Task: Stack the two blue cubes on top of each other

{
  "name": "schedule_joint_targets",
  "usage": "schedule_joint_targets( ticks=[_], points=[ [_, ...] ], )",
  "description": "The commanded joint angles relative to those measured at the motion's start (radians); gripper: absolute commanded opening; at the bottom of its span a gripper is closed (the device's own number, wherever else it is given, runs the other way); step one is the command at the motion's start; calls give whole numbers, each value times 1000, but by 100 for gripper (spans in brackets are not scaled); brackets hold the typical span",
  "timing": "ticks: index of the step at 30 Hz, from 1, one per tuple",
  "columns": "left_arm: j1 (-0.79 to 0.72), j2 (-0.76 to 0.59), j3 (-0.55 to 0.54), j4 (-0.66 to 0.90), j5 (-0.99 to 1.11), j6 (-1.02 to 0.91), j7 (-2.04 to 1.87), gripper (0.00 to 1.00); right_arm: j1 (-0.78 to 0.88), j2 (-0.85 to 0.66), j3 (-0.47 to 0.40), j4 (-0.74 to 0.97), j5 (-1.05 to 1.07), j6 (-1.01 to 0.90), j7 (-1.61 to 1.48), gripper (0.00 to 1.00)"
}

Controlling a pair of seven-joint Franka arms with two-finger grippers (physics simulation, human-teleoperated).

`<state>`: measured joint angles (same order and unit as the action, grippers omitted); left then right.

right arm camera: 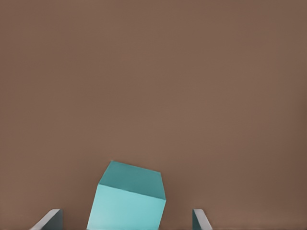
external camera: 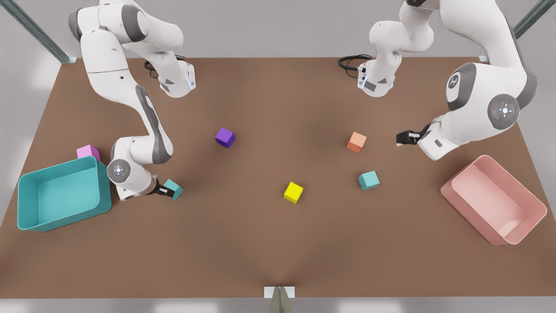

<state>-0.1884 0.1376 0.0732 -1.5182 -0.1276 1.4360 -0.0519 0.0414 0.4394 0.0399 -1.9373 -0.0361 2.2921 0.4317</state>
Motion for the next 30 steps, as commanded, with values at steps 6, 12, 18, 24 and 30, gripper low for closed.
schedule_joint_targets(
  ticks=[6,12,18,24,30],
  points=[
    [9,0,2,20,5,-3,1,100,8,12,2,-46,41,58,176,100],
    [26,13,2,20,3,12,1,100,11,44,5,-46,41,60,174,100],
    [41,51,4,16,-23,12,1,100,9,107,3,-34,41,67,174,100],
    [55,86,5,18,-24,14,0,100,14,128,5,-15,41,69,174,95],
    [53,86,5,16,-3,14,-3,100,12,108,25,-3,50,50,174,70]
  ],
)
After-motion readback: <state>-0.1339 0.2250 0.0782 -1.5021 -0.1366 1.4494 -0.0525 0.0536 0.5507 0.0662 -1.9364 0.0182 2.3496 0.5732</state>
